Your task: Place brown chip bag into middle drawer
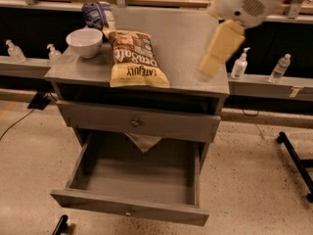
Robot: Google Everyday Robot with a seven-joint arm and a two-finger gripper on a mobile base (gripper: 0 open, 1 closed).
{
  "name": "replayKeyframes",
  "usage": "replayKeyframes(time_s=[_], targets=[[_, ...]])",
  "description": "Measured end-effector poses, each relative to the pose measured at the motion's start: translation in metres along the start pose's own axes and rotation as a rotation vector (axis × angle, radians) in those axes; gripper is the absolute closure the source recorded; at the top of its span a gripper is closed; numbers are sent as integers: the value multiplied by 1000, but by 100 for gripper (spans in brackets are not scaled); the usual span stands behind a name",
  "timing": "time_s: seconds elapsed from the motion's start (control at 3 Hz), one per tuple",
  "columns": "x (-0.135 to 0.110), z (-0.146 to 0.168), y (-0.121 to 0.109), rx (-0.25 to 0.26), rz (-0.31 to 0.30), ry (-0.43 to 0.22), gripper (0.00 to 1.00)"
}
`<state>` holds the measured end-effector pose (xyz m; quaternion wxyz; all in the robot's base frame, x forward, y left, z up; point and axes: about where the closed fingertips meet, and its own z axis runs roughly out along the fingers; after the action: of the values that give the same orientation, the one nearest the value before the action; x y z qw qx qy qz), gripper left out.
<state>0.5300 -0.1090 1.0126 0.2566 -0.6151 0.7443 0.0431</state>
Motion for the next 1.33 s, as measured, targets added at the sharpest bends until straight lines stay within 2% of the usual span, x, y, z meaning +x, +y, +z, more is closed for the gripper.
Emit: replayKeyframes(time_s=[0.33, 0.67, 1.0, 1.33], targets=[[-56, 26, -27, -1, 68, -84, 0], [-79, 39, -44, 52, 155, -142, 0], [-84, 44, -49, 71, 154, -163, 0], [-87, 71, -51, -4, 225, -188, 0]])
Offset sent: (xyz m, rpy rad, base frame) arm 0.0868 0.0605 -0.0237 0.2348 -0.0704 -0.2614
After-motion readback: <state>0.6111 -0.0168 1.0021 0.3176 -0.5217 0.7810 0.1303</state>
